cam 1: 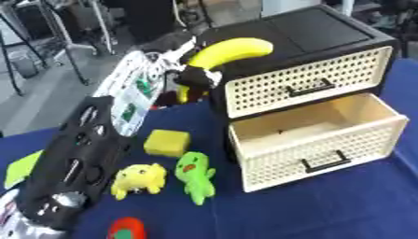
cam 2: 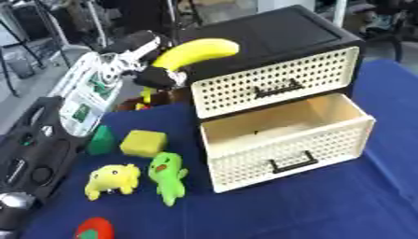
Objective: Pick up objects from table and place into drawer.
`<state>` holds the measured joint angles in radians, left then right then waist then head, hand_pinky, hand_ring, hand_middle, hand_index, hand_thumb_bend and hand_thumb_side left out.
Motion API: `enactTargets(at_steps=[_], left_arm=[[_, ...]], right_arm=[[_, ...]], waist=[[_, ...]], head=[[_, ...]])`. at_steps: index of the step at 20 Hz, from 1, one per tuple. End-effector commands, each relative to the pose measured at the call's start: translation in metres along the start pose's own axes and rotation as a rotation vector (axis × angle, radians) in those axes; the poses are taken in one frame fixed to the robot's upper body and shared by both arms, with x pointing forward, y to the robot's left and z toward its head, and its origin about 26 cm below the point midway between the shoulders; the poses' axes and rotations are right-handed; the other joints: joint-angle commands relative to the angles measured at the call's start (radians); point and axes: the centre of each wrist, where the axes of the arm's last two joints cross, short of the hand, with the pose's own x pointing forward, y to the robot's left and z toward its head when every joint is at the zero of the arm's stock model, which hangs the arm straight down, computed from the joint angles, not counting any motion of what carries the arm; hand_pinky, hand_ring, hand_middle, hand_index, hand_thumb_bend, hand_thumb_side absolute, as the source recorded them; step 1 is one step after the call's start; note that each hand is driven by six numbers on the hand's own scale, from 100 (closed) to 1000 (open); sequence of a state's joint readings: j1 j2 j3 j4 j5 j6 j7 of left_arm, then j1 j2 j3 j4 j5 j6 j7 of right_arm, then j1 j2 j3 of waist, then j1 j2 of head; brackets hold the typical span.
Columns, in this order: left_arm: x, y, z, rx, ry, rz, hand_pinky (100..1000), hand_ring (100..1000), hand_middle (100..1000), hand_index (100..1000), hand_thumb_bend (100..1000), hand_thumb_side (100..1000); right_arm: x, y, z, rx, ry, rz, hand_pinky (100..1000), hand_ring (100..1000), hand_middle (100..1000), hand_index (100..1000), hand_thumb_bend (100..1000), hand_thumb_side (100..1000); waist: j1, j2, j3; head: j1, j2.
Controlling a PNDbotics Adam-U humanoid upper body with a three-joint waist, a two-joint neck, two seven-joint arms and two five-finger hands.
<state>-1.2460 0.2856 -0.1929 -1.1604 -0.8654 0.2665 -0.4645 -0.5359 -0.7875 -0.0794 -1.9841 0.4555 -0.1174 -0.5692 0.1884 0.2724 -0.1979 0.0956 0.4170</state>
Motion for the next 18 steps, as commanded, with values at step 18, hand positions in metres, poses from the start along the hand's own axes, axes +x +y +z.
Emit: enactTargets(at_steps=[18], left_arm=[[0.007, 0.032, 0.007, 0.023, 0.047, -0.134, 100, 328, 400, 569, 100, 418]], right_arm=[[0.003, -0.001, 0.003, 0.035, 0.003, -0.016, 412, 501, 498, 749, 100, 809]], waist=[[-0.01, -0.072, 0.04]], head=[[-0.024, 0.05]])
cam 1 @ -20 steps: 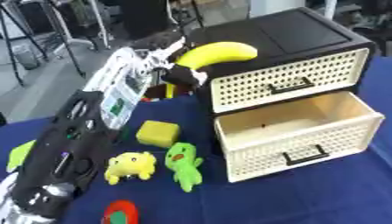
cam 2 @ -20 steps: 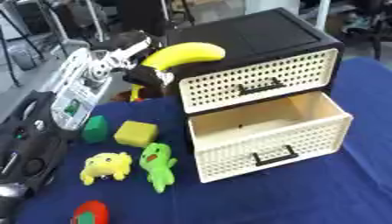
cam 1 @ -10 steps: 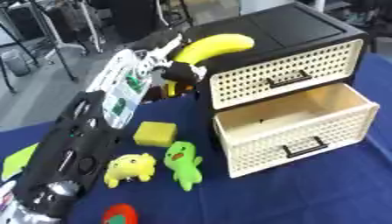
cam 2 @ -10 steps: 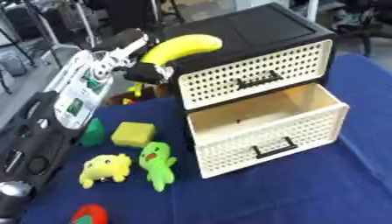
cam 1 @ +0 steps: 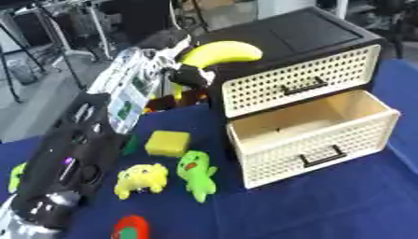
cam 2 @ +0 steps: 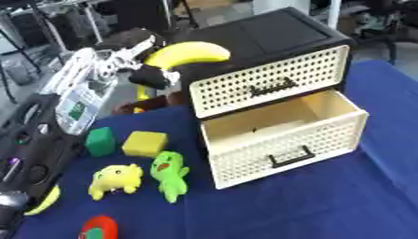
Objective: Pick up objects from table and place into drawer.
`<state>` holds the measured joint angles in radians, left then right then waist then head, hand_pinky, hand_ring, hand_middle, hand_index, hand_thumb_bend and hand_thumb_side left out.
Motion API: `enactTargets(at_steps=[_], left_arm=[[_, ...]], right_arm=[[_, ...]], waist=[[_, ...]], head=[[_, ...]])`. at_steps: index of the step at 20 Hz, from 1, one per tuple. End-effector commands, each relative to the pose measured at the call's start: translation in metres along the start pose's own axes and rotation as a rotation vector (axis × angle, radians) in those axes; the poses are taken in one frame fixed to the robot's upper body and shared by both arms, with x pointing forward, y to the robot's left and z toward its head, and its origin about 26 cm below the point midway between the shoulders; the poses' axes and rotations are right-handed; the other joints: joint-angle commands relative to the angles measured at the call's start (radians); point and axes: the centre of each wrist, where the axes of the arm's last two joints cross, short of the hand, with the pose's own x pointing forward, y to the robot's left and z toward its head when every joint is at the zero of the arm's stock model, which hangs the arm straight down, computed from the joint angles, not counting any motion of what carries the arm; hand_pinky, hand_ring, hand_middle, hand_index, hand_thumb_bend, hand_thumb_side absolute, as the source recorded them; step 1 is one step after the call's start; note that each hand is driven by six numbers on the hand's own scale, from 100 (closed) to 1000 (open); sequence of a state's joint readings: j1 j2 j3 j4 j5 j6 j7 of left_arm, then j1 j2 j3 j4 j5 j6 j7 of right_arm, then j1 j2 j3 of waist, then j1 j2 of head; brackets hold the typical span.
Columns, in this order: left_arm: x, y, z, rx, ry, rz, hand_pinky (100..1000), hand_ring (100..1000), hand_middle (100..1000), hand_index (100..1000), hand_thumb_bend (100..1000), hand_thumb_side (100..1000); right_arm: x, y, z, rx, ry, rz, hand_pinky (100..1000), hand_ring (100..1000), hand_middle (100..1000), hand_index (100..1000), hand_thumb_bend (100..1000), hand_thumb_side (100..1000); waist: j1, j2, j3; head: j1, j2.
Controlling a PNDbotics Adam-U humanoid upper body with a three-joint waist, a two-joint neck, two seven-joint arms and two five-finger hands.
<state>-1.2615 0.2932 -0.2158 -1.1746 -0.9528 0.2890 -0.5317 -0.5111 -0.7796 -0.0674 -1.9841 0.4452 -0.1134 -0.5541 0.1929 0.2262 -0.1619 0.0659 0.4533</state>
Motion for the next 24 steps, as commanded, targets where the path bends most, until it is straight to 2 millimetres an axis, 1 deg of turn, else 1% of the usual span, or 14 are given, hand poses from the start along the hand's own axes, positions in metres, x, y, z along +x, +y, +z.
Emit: enactTargets(at_steps=[1, 4, 9, 14, 21, 24], left_arm=[[-0.003, 0.028, 0.007, 0.052, 0.011, -0.046, 100, 327, 399, 568, 100, 417], [-0.002, 0.032, 0.008, 0.057, 0.01, -0.061, 100, 329, 401, 570, 100, 416], [0.003, 0.04, 0.01, 0.073, 0.001, -0.074, 100, 327, 399, 568, 100, 414], [0.016, 0.049, 0.013, 0.111, -0.034, -0.047, 100, 323, 393, 560, 100, 409], [0.04, 0.044, 0.011, 0.127, -0.091, 0.027, 100, 319, 387, 553, 100, 412], [0.048, 0.043, 0.01, 0.123, -0.107, 0.029, 100, 319, 388, 554, 100, 412]], right_arm=[[0.003, -0.005, -0.006, -0.002, -0.025, 0.0, 412, 501, 498, 749, 100, 808], [0.003, -0.005, -0.005, 0.002, -0.022, -0.001, 412, 501, 498, 749, 100, 810], [0.003, -0.005, -0.005, 0.005, -0.022, 0.0, 412, 501, 498, 749, 100, 810], [0.003, -0.005, -0.005, 0.004, -0.022, 0.001, 412, 500, 498, 748, 100, 808], [0.004, -0.005, -0.008, -0.006, -0.028, -0.005, 411, 501, 498, 748, 100, 808], [0.004, -0.005, -0.008, -0.005, -0.025, -0.005, 411, 500, 497, 747, 100, 806]], waist=[[-0.015, -0.028, 0.006], [-0.015, -0.033, 0.009], [-0.013, -0.035, 0.009], [-0.008, -0.035, 0.006], [0.002, -0.034, -0.012], [0.008, -0.038, -0.016]], head=[[0.008, 0.017], [0.01, 0.025], [0.012, 0.026], [0.02, 0.027], [0.032, 0.024], [0.033, 0.029]])
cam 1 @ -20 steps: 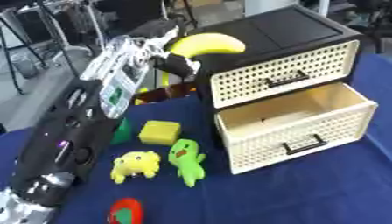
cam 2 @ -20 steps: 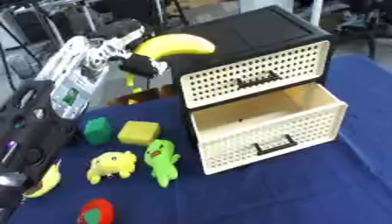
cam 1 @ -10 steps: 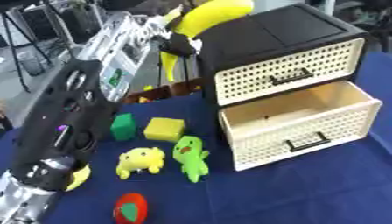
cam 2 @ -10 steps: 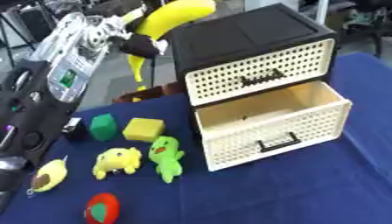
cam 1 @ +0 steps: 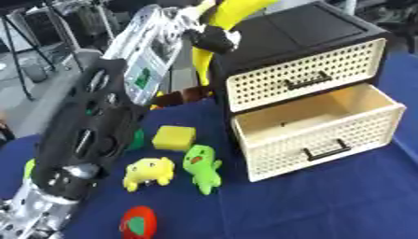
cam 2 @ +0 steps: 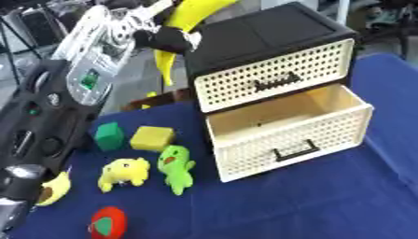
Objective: Pick up objects from table and place into drawer.
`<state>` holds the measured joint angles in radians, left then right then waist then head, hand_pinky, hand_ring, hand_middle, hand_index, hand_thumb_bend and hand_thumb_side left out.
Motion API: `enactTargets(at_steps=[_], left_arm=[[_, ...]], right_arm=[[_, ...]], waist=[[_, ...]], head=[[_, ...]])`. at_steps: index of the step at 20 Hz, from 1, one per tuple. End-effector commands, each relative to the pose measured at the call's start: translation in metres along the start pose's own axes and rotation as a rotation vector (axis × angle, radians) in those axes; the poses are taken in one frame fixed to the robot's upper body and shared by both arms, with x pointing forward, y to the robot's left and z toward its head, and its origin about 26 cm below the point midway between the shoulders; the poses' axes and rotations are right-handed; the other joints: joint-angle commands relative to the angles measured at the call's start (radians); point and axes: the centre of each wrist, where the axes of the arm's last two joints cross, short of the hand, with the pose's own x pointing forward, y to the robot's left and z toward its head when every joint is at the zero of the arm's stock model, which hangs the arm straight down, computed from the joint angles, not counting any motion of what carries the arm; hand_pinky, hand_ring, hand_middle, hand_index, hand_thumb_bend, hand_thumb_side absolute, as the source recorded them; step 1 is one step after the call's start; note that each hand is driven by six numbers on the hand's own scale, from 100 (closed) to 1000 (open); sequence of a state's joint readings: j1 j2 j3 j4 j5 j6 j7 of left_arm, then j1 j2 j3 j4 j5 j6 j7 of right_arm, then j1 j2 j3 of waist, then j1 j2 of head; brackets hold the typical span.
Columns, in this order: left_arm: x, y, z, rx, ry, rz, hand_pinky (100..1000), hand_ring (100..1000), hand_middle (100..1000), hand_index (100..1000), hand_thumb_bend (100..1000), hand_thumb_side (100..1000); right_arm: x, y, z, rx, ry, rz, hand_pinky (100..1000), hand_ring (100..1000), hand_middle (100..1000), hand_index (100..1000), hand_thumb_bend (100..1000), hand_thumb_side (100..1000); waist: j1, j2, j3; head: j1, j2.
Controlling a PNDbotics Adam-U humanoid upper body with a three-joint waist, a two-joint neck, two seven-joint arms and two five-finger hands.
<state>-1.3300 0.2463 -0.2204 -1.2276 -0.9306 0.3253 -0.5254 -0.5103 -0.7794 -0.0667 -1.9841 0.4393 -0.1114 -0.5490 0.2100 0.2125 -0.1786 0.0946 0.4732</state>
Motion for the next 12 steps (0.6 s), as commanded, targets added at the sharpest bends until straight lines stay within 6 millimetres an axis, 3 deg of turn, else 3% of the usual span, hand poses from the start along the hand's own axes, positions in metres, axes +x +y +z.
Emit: enactTargets(at_steps=[1, 12], left_arm=[[0.01, 0.014, 0.001, 0.039, -0.026, -0.004, 100, 319, 388, 554, 100, 413], [0.028, 0.004, -0.003, -0.028, -0.072, 0.031, 100, 319, 387, 553, 100, 408]], right_arm=[[0.004, -0.005, -0.008, -0.01, -0.029, -0.001, 411, 500, 497, 747, 100, 804], [0.005, -0.003, -0.01, -0.015, -0.015, -0.016, 410, 499, 496, 744, 100, 799]], waist=[[-0.007, -0.026, 0.0], [0.015, -0.044, -0.012]], head=[[0.005, 0.011], [0.01, 0.022]])
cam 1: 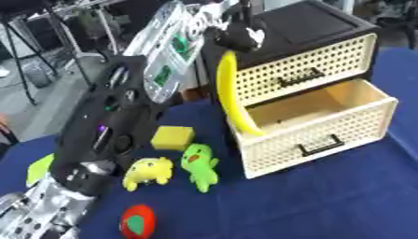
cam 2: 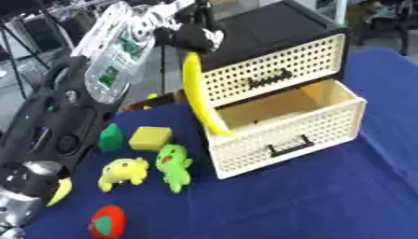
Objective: Pick up objects from table and place into drawer.
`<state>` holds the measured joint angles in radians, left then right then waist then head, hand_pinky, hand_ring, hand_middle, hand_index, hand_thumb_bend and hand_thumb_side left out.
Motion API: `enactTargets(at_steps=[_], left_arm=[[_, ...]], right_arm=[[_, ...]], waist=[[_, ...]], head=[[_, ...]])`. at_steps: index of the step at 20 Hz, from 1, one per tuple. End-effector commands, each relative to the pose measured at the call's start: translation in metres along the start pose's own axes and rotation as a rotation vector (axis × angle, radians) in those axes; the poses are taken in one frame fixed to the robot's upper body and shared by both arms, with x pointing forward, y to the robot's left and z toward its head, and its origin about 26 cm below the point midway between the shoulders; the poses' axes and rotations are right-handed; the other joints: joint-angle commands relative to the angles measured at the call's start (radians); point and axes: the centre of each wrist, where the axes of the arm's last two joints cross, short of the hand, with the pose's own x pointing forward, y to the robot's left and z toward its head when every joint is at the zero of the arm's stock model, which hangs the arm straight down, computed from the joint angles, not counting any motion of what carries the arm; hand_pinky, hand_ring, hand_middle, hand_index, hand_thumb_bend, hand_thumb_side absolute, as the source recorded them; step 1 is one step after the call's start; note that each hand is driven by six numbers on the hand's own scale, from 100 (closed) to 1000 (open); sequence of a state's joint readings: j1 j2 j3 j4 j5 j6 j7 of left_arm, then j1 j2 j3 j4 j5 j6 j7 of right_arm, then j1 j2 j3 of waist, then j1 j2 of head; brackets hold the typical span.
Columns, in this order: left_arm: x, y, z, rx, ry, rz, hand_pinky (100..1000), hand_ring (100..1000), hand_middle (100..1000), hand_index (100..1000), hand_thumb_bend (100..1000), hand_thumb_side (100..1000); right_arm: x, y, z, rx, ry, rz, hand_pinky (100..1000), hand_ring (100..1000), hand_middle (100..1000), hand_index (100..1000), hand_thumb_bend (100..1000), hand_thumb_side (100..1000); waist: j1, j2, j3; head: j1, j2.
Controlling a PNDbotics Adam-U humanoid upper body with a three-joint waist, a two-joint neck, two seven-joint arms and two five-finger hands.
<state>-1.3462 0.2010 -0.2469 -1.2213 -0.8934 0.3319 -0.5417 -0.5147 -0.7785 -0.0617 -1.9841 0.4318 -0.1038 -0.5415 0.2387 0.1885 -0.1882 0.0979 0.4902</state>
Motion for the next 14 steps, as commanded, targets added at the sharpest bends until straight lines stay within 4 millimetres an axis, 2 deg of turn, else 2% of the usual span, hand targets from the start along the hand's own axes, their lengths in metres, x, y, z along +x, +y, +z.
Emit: enactTargets(at_steps=[1, 2, 11, 13, 14], left_arm=[[0.006, 0.009, 0.0, 0.014, -0.01, 0.002, 100, 319, 387, 553, 100, 408], [0.007, 0.007, -0.001, 0.01, -0.01, 0.008, 100, 318, 386, 552, 100, 389], [-0.002, -0.004, -0.004, -0.011, 0.015, 0.048, 100, 315, 382, 547, 100, 401], [-0.006, -0.001, -0.002, 0.004, 0.012, 0.059, 100, 324, 391, 555, 100, 426], [-0.007, 0.001, 0.0, 0.018, 0.003, 0.058, 100, 355, 413, 578, 100, 484]], right_arm=[[0.004, -0.005, -0.009, -0.024, -0.021, -0.012, 410, 499, 496, 744, 100, 799], [0.004, -0.005, -0.01, -0.028, -0.019, -0.014, 410, 499, 496, 743, 100, 797], [0.004, -0.004, -0.009, -0.036, -0.012, -0.025, 410, 498, 494, 742, 100, 799], [0.004, -0.005, -0.009, -0.037, -0.01, -0.021, 411, 498, 494, 741, 100, 799], [0.004, -0.005, -0.008, -0.037, -0.01, -0.019, 411, 497, 494, 741, 100, 799]], waist=[[-0.013, -0.02, -0.004], [-0.013, -0.02, -0.005], [-0.013, -0.013, -0.004], [-0.013, -0.011, -0.001], [-0.013, -0.011, 0.001]], head=[[0.008, 0.006], [0.01, 0.005], [0.011, 0.009], [0.01, 0.008], [0.009, 0.006]])
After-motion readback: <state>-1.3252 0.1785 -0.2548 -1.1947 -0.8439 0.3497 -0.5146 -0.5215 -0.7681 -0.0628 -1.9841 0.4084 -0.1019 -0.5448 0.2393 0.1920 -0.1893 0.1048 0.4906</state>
